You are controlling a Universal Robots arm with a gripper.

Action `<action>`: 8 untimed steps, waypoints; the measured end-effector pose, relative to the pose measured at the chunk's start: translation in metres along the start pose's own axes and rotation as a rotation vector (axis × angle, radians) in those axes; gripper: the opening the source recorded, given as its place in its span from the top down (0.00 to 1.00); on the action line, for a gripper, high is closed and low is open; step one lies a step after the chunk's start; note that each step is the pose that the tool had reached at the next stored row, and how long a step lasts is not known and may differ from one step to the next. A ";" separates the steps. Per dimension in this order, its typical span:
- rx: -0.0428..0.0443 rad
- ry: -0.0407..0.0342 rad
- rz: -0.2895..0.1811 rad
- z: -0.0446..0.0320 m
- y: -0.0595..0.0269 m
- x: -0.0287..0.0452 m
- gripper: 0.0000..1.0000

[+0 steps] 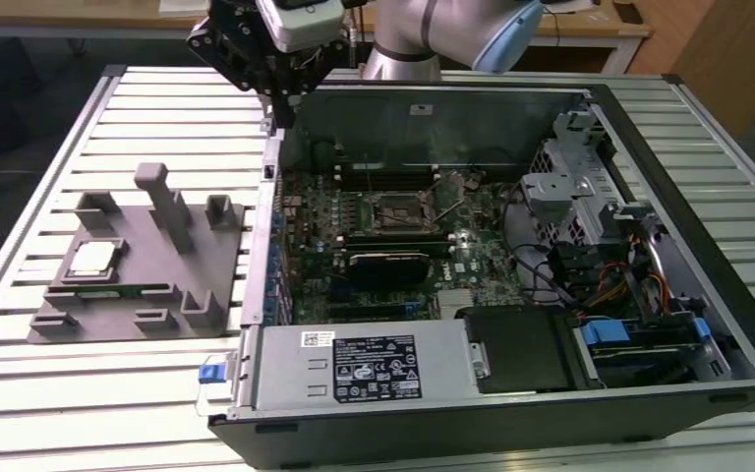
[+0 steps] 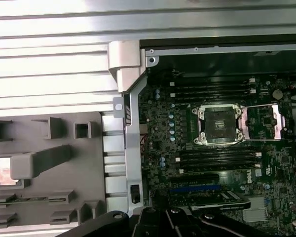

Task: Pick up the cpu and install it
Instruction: 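Reach for the cpu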

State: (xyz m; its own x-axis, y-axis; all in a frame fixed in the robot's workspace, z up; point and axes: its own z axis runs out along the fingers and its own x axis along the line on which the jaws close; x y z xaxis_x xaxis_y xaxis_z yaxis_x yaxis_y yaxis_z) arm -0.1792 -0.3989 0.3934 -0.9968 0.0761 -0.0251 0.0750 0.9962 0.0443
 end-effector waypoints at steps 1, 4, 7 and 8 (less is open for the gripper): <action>-0.0001 -0.0001 0.000 0.0000 -0.0002 0.0021 0.89; -0.0001 -0.0002 0.000 -0.0002 -0.0006 0.0084 0.89; -0.0001 -0.0002 0.000 -0.0004 -0.0011 0.0144 0.89; -0.0001 -0.0002 0.000 -0.0004 -0.0012 0.0166 0.89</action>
State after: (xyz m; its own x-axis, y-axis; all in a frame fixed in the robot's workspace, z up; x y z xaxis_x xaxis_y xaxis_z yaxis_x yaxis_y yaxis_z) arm -0.1959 -0.3989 0.3933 -0.9968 0.0761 -0.0254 0.0749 0.9962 0.0444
